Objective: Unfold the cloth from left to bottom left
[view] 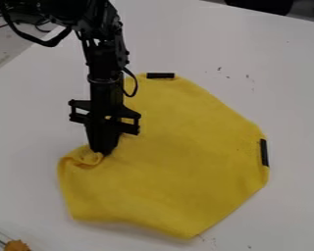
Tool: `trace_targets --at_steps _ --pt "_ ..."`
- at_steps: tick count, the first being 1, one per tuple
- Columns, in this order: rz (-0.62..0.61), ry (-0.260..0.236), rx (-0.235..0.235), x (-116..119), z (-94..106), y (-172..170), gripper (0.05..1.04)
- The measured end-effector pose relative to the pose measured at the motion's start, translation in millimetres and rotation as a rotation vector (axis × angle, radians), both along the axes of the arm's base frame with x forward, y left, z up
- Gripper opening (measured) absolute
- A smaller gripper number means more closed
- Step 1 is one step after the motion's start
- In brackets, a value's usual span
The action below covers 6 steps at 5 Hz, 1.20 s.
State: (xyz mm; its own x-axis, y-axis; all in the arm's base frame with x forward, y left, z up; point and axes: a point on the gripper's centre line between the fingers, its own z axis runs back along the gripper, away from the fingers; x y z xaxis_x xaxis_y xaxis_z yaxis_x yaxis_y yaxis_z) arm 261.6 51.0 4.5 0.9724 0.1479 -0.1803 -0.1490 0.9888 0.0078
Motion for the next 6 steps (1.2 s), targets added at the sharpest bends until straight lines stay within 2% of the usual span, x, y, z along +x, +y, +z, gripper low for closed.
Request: trace_targets --at_steps 1,2,3,4,5,6 --pt "-0.003 -0.002 -0.002 0.4 0.2 0.7 0.081" --pt "0.002 0.0 0.002 -0.4 0.9 1.2 0.067" --pt "0.008 -0.048 0.013 0.7 19.5 4.1 0.085" --pt "0.068 -0.126 0.006 -3.7 41.6 18.9 0.14" --pt "0.154 -0.191 -0.048 -8.1 55.6 33.6 0.15" --pt "0.252 -0.219 -0.103 -19.1 54.4 53.8 0.199"
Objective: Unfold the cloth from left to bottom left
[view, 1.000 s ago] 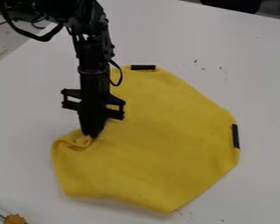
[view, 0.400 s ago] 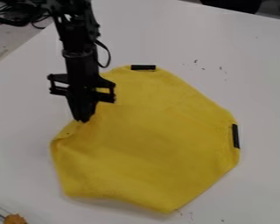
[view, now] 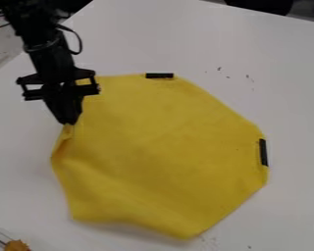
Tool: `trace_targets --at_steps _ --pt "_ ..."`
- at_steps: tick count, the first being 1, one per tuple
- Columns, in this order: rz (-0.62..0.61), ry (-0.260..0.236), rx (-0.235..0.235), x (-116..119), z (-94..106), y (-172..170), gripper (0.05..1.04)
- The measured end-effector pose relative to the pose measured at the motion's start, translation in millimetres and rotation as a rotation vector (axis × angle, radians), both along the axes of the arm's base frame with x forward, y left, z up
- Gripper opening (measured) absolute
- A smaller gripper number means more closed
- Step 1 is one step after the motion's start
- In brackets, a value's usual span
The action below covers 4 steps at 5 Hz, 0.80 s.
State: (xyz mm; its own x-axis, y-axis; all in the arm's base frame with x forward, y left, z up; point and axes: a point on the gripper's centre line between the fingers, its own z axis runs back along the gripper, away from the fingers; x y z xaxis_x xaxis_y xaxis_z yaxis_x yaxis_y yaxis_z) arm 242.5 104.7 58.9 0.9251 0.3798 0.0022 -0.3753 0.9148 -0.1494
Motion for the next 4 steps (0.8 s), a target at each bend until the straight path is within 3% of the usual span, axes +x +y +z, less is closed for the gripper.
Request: trace_targets --at_steps 1,2,3,4 --pt "0.037 -0.029 0.005 -0.3 -8.7 16.9 0.305" --pt "0.034 -0.003 0.0 -0.4 -32.8 24.1 0.186" --pt "0.021 0.004 0.012 0.8 -42.8 27.4 0.297" --pt "0.045 -0.001 0.046 0.8 -42.4 32.4 0.58"
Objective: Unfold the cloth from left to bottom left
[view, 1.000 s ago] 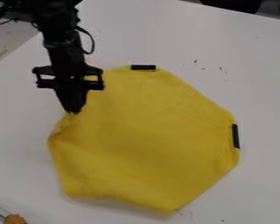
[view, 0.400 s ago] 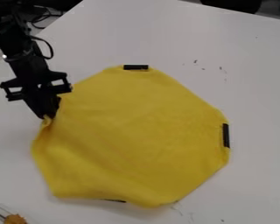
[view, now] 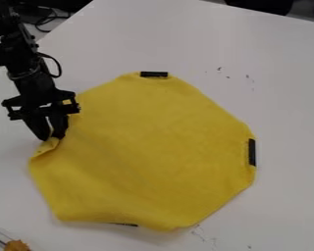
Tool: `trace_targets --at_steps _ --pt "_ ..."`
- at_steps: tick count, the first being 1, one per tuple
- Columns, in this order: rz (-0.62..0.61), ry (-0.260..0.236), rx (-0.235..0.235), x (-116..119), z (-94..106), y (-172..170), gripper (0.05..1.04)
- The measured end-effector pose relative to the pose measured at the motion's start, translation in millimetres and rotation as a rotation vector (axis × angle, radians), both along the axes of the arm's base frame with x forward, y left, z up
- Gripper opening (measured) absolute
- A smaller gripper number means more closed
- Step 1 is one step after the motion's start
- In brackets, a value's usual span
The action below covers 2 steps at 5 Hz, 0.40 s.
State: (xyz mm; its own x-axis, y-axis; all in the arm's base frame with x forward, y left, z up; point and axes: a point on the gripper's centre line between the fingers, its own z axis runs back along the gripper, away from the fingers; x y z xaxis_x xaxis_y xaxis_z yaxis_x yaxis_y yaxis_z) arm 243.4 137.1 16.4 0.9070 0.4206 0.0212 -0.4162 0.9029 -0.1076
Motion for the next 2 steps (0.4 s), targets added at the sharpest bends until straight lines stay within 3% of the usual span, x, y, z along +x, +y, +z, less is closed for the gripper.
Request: trace_targets --at_steps 1,2 --pt "0.013 -0.026 0.032 -8.7 19.3 -3.7 0.878" --pt "0.037 -0.006 0.032 -15.5 34.6 -7.3 1.014"
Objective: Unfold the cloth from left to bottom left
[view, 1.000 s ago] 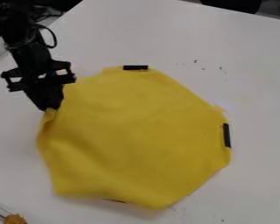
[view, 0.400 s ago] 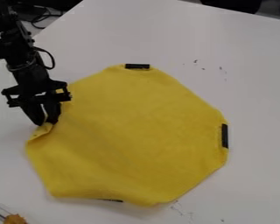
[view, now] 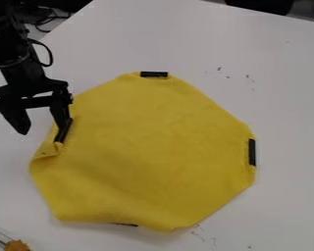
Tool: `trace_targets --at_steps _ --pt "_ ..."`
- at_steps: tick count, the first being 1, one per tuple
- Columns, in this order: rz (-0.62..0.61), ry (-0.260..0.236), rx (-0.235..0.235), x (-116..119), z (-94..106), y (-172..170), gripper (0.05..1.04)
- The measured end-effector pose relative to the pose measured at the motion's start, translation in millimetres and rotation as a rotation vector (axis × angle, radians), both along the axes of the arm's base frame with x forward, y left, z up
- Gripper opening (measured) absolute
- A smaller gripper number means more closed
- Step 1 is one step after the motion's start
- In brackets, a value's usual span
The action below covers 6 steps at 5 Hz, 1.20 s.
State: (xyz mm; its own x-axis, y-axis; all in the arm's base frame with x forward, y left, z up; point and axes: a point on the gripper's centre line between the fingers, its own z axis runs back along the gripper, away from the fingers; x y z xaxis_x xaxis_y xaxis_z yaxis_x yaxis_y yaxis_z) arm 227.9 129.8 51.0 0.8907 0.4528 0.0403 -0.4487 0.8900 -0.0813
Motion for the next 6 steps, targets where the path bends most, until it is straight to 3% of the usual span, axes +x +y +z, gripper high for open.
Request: trace_targets --at_steps 2,3,4,5,6 --pt "-0.039 0.081 0.05 10.2 34.4 -15.6 1.004" --pt "-0.086 0.056 0.064 27.1 57.0 -28.7 1.001" --pt "-0.152 0.058 0.074 62.2 64.6 -29.5 1.001" --pt "-0.117 0.089 0.074 92.9 65.0 -13.5 1.001" --pt "-0.077 0.079 0.078 101.4 63.1 12.8 1.001"
